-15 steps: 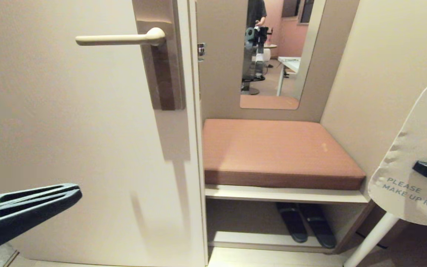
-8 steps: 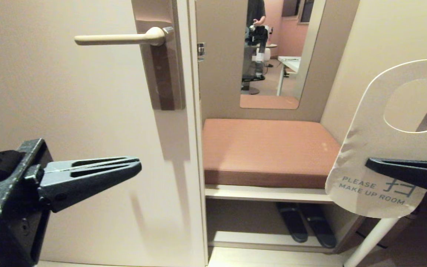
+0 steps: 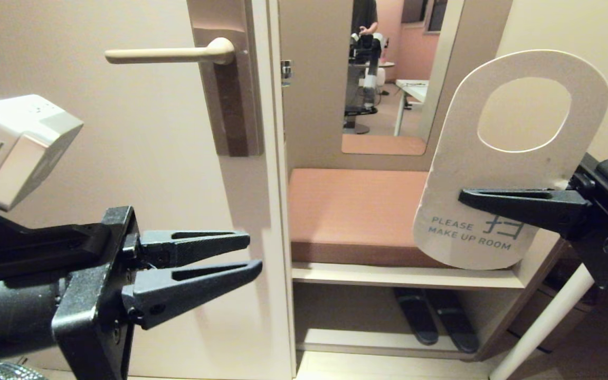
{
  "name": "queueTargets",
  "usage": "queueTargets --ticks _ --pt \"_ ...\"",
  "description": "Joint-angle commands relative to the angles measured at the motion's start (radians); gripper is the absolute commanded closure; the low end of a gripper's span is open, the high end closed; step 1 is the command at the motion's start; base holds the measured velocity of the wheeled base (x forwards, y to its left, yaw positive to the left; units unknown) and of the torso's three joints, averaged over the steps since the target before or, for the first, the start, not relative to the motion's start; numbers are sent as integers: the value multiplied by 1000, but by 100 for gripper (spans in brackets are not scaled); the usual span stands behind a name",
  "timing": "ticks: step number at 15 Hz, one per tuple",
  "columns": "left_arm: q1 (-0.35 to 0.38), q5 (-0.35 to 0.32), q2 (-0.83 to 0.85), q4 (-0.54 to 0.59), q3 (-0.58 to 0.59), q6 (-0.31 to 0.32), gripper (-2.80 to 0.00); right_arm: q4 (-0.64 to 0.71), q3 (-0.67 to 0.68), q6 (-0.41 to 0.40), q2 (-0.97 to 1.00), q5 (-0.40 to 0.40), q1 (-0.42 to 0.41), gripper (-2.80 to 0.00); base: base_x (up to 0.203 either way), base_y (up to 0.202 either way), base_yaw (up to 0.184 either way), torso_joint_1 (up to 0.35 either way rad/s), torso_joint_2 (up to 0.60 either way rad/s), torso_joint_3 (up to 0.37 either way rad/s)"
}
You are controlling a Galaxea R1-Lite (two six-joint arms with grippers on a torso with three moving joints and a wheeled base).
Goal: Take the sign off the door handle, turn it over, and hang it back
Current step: Hand it to the other hand
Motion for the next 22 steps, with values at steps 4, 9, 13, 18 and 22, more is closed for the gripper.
queueTargets --ticks 4,9,13,18,22 --pt "-29 -15 52 -66 -1 -2 -280 -6 5 4 31 5 67 0 0 0 0 0 0 0" --pt "-58 -49 133 -176 -1 3 -280 -10 -10 42 51 6 156 0 0 0 0 0 0 0" --pt "-86 -102 185 -216 -7 1 -280 -138 -11 62 101 6 178 0 0 0 0 0 0 0" --pt "-122 -107 252 -263 -50 -30 -280 -299 1 179 146 6 222 0 0 0 0 0 0 0" --pt "-151 -107 275 -300 -62 -82 -280 -344 7 189 174 6 250 0 0 0 0 0 0 0"
